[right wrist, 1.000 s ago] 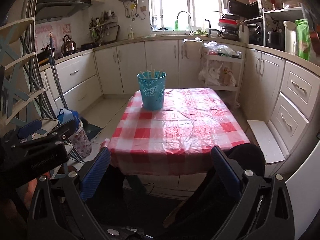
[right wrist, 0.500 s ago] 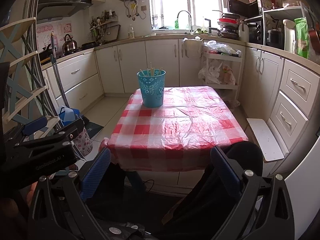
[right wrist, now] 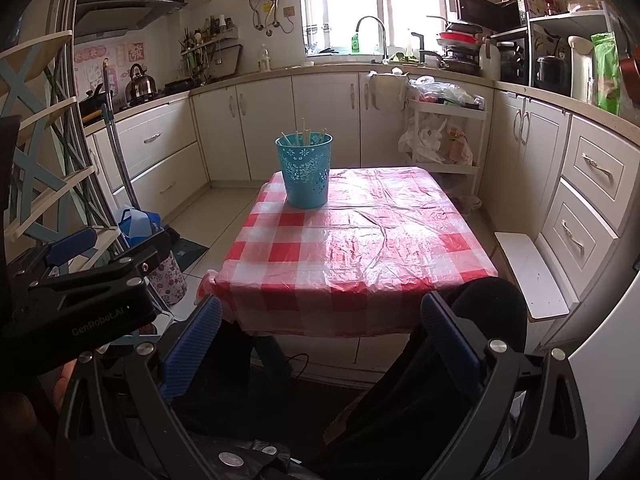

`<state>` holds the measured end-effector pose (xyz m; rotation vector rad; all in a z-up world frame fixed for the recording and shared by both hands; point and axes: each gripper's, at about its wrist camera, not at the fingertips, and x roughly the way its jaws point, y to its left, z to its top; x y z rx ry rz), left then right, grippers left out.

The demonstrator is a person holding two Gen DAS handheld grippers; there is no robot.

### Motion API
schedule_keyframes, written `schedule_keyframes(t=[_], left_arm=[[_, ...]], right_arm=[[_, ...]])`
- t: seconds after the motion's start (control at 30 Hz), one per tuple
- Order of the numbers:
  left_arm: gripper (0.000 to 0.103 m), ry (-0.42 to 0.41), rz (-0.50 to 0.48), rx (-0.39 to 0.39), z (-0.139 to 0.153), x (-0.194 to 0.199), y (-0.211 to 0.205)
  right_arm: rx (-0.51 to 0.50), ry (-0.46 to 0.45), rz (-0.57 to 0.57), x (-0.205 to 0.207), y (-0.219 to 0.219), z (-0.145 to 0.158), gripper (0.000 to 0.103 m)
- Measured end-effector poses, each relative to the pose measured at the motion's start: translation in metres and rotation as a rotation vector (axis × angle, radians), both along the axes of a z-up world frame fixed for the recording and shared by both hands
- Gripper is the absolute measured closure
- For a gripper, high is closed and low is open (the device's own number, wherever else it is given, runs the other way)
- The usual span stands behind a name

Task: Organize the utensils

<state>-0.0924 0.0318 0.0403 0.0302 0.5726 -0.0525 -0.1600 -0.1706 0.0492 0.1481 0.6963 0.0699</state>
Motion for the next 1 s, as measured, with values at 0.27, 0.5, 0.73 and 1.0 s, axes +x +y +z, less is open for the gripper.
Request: schedule_keyframes(t=[0.27, 0.5, 0.73, 1.0], left_arm=[[0.008, 0.0, 0.0, 0.0, 0.0, -0.0002, -0.0006], [0.008, 0.0, 0.0, 0.001, 0.0002, -0.0008, -0.0016], [0.008, 0.001, 0.0, 0.001, 0.0002, -0.0008, -0.0022], [0.008, 0.001, -0.001, 0.002, 0.0002, -0.0015, -0.0024]], right_arm=[[-0.001, 0.0, 0.0, -0.0001, 0.0, -0.0001, 0.007], [0.0, 0.001, 0.0, -0.0004, 0.0001, -0.0004, 0.007], [0.0, 0.001, 0.0, -0.0003, -0.0005, -0.0005, 0.007], [0.001, 0.003, 0.0, -0.0006, -0.0011, -0.0014, 0.007]])
